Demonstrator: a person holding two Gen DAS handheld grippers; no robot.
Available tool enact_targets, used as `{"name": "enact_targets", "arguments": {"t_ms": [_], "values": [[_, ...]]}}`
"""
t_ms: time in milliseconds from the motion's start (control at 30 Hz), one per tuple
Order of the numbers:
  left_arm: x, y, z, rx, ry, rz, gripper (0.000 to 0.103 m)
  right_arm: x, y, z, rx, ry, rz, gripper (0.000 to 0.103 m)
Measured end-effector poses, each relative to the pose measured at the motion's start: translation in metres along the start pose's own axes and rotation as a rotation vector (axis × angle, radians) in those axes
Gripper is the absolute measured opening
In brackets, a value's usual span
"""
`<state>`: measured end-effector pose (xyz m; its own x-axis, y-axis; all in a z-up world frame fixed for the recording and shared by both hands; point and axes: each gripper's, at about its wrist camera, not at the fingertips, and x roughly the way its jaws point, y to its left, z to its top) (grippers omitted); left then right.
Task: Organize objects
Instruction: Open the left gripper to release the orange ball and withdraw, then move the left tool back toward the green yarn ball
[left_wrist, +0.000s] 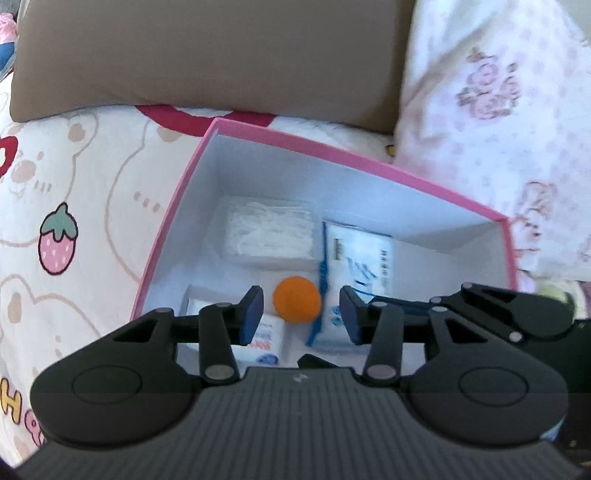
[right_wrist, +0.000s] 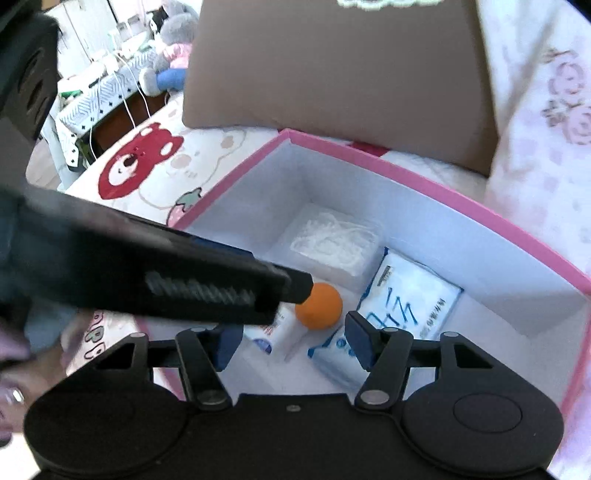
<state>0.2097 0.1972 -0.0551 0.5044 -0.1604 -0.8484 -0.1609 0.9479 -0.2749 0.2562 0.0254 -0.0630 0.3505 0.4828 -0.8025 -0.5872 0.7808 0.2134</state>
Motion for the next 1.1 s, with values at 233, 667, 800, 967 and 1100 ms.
{"name": "enact_targets", "arguments": {"t_ms": [233, 667, 800, 967, 1100], "values": [[-0.047, -0.021, -0.011, 0.054, 0.002, -0.008, 0.071, -0.046, 0.022, -0.015, -0.044, -0.068, -0.044, 0.078], [-0.119, -0.047, -0.032, 0.167, 0.009, 0.011, 0.092, -0.121, 0.036, -0.031, 0.028, -0.131, -0.128, 0.092], [-0.135, -0.05, -0.041, 0.202, 0.024, 0.015, 0.097, -0.138, 0.041, -0.039, 0.071, -0.121, -0.118, 0.093], [-0.152, -0.053, -0.054, 0.229, 0.038, 0.005, 0.101, -0.157, 0.045, -0.054, 0.101, -0.086, -0.134, 0.093], [-0.162, -0.056, -0.064, 0.245, 0.045, -0.012, 0.103, -0.171, 0.048, -0.064, 0.118, -0.054, -0.18, 0.093]]}}
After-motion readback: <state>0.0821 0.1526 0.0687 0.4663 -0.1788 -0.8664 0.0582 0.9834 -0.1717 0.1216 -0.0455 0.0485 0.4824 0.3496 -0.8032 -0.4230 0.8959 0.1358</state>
